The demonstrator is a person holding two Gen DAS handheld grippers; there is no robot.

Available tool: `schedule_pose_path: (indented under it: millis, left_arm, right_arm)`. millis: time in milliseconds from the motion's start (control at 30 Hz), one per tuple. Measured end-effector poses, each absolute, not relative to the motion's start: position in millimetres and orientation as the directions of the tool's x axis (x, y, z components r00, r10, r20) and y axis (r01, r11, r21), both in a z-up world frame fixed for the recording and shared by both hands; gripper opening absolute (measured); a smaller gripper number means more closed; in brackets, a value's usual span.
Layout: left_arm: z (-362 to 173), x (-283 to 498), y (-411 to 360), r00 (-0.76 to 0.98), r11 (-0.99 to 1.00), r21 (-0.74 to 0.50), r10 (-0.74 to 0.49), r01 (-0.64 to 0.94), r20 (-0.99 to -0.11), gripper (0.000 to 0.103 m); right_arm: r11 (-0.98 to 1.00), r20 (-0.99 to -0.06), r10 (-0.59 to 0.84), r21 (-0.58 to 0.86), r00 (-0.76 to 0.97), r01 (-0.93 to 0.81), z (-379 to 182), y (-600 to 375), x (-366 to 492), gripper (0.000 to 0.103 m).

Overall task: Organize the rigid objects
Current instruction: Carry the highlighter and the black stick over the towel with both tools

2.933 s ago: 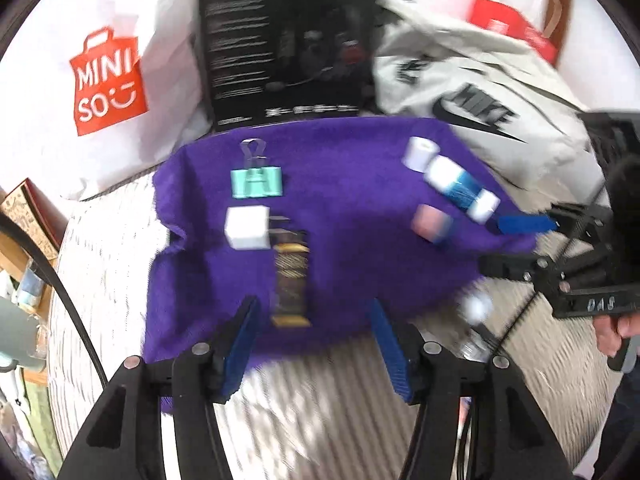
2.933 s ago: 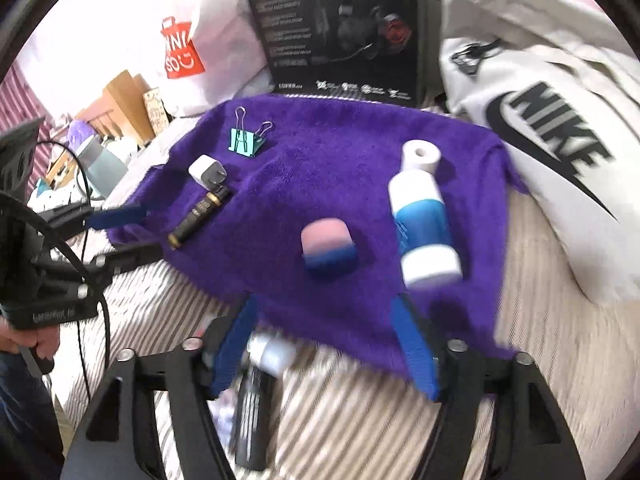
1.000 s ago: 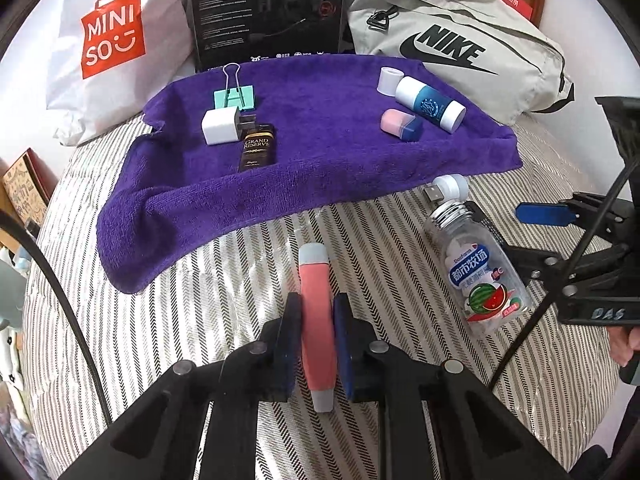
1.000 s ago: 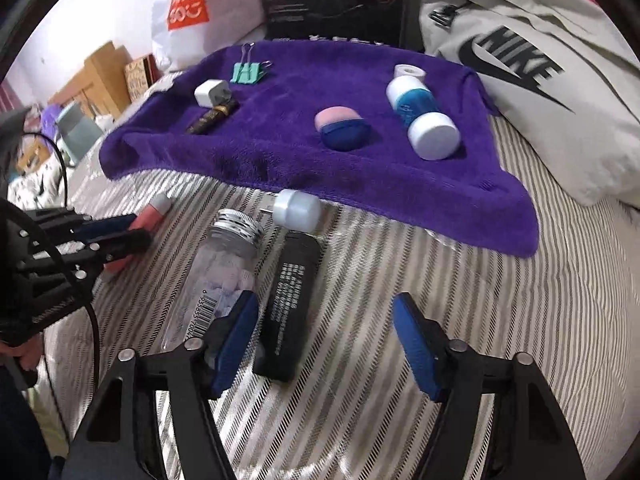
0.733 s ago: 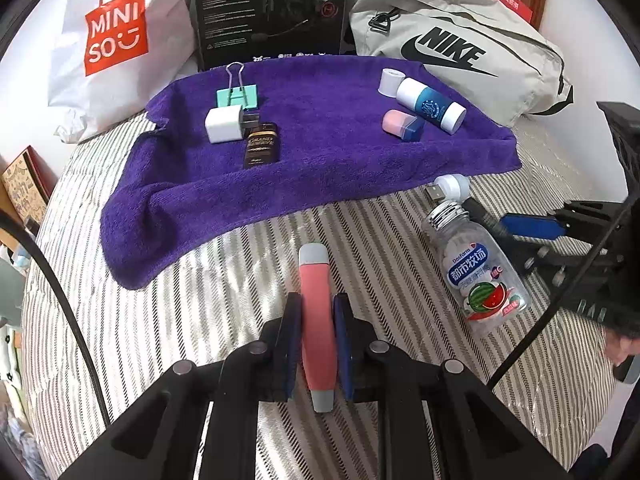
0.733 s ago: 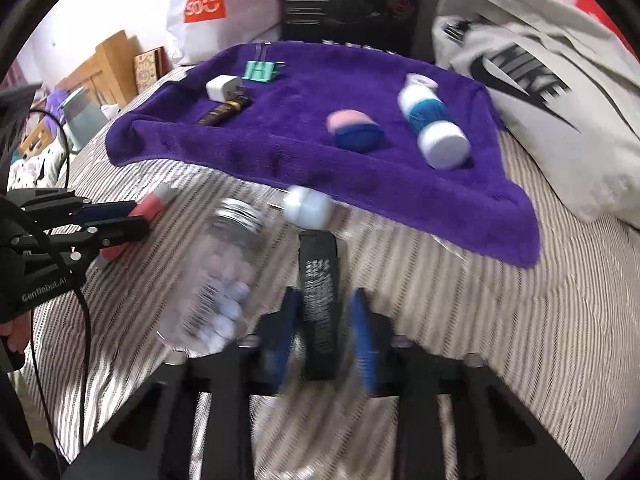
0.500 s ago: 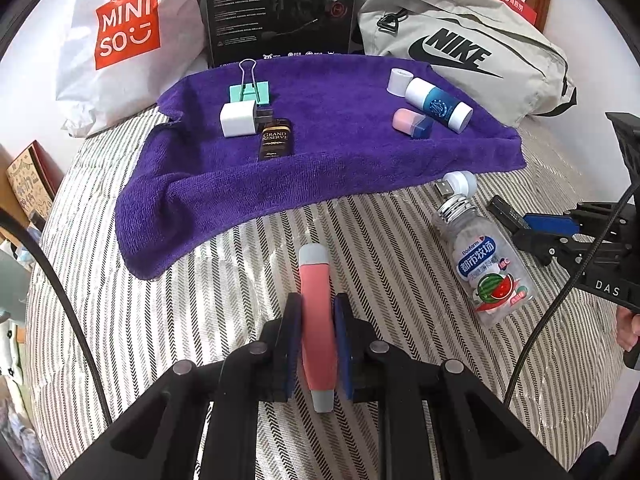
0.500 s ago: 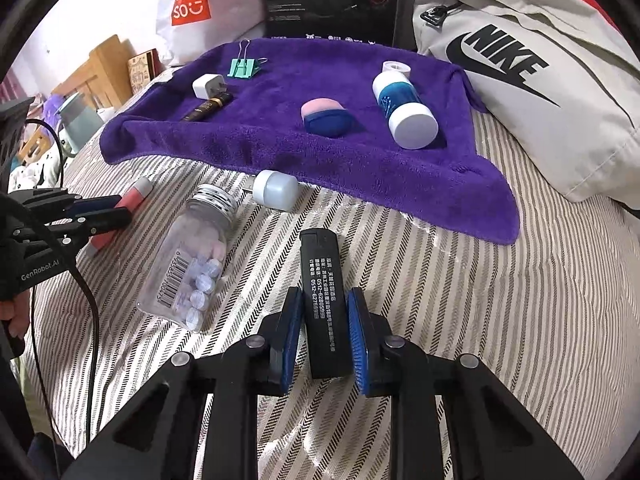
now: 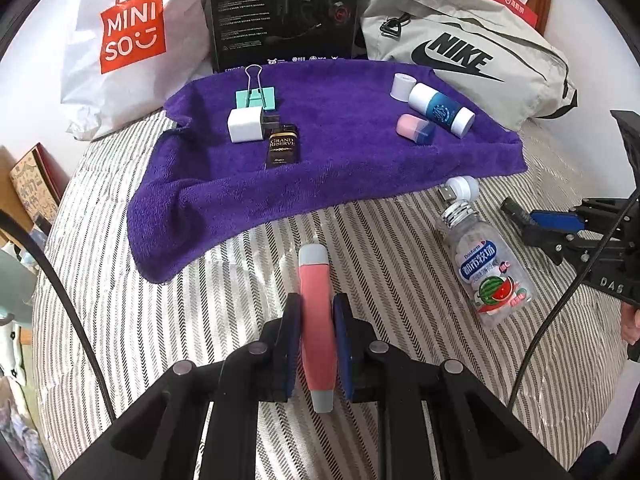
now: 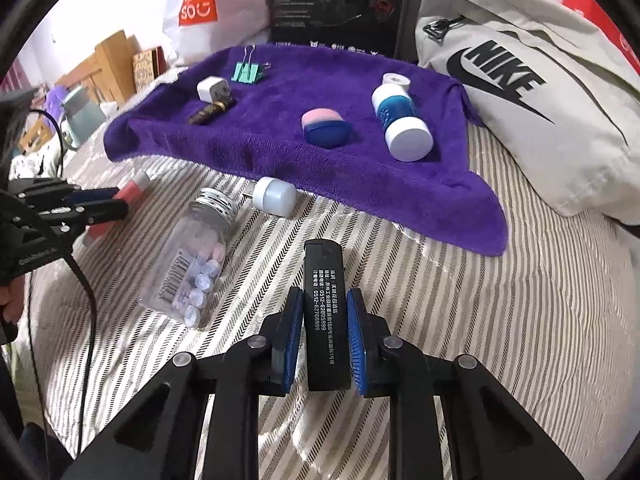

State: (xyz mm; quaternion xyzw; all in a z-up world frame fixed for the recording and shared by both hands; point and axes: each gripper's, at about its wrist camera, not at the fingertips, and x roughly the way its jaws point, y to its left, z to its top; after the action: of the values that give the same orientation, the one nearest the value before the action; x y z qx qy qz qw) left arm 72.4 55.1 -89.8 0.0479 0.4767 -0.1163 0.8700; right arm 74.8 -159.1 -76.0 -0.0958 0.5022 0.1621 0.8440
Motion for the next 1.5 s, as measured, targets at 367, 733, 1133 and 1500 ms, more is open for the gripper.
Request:
schedule_pose_path:
  millis: [367, 733, 1133, 1500]
  left_arm:
    - [-90.0, 73.0, 67.0, 0.512, 0.971, -0.065, -0.177, 0.229, -0.840, 0.016]
    - [-74.5, 78.2, 66.5, 0.524, 0.970, -0.068, -0.186, 0.235, -0.831, 0.016]
    - [-37.6, 104.7, 58.4, 0.571, 0.965, -0.042, -0.188, 0.260, -0.799, 0.016]
    - [-36.5, 159.2, 47.9, 0.557, 0.960, -0.043, -0.197, 0.278, -0.807, 0.016]
  right_arm:
    - [0.933, -0.873, 0.207, 0.041, 0.441, -0.357, -75.8, -168.7, 72.1, 0.022]
    - [0.928, -0.862, 0.238, 0.067, 0.447, -0.366, -62.2, -175.6, 79.9, 0.022]
    - [0.910, -0.828, 0.307, 0.109, 0.469, -0.401, -32.1, -169.2, 110.4, 0.022]
    - [0.906, -0.845, 0.292, 0.094, 0.449, -0.413, -31.9, -158.0, 178.2, 0.022]
